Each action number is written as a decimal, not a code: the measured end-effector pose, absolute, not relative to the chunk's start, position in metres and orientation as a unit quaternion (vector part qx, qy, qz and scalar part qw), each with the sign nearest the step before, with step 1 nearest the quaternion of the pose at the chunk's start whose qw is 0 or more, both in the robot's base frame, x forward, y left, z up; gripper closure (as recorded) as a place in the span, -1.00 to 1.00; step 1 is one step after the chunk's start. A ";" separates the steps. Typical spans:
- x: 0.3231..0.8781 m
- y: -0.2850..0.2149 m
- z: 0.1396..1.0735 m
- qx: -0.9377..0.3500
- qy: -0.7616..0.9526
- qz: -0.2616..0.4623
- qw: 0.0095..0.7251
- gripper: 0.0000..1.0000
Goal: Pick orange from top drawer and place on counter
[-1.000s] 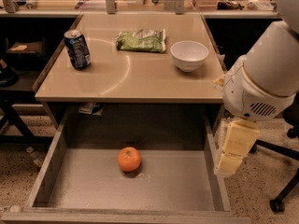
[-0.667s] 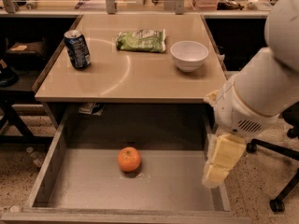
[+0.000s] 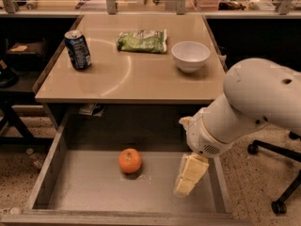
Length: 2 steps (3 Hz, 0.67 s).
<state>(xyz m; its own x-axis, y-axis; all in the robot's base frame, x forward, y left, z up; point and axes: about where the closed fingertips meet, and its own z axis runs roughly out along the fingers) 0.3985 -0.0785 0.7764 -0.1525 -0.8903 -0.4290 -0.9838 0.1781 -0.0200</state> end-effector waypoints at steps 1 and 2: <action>0.403 -0.078 0.775 -0.624 0.748 0.131 0.182 -1.00; 0.403 -0.073 0.767 -0.618 0.749 0.138 0.194 -1.00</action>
Offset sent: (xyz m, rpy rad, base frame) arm 0.0059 0.0119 -0.0254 0.0799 -0.0243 -0.0404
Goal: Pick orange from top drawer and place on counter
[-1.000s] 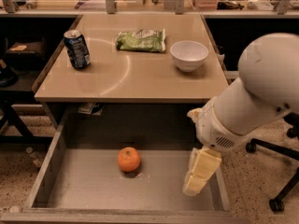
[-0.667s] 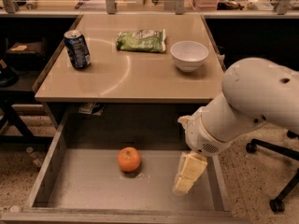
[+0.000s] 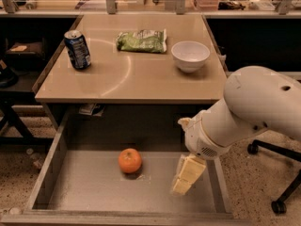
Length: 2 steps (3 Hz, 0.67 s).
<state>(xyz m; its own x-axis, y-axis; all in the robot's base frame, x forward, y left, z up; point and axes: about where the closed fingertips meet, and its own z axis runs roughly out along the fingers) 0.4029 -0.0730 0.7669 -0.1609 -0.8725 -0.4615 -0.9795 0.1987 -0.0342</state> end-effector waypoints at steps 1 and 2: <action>0.408 -0.059 0.747 -0.612 0.746 0.143 0.220 -1.00; 0.431 -0.036 0.702 -0.600 0.751 0.131 0.243 -1.00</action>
Offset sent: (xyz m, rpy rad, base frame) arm 0.0370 0.0434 -0.0725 0.0763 -0.1132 -0.0497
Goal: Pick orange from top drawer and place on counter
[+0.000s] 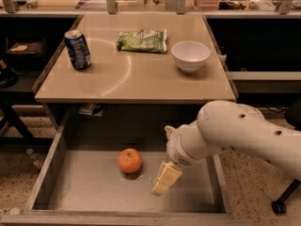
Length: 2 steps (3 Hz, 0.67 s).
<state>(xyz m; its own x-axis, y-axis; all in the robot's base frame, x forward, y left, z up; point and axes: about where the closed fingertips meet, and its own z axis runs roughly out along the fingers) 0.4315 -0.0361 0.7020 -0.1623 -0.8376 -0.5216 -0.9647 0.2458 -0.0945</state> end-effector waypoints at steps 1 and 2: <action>0.433 -0.035 0.702 -0.598 0.752 0.130 0.245 -1.00; 0.429 -0.029 0.696 -0.599 0.747 0.143 0.250 -1.00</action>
Offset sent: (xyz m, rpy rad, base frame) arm -0.0067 0.0129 -0.0149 0.0669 0.0141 0.0190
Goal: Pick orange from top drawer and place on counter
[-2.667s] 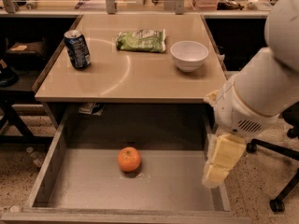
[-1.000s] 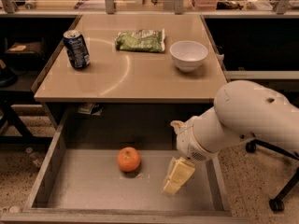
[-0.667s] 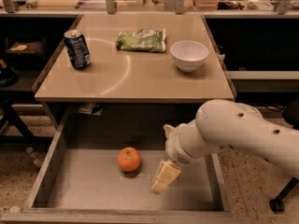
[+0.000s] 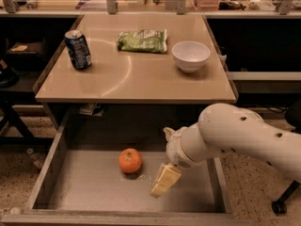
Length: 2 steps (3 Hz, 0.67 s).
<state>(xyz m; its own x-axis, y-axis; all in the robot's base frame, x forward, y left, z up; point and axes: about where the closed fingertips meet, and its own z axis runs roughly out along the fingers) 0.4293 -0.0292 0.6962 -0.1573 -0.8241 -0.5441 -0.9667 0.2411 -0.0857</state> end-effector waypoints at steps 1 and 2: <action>0.426 -0.003 0.683 -0.601 0.733 0.178 0.265 -1.00; 0.426 0.024 0.673 -0.604 0.718 0.208 0.277 -1.00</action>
Offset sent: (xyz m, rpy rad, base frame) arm -0.0030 0.0834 -0.0361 0.2161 0.0415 0.1062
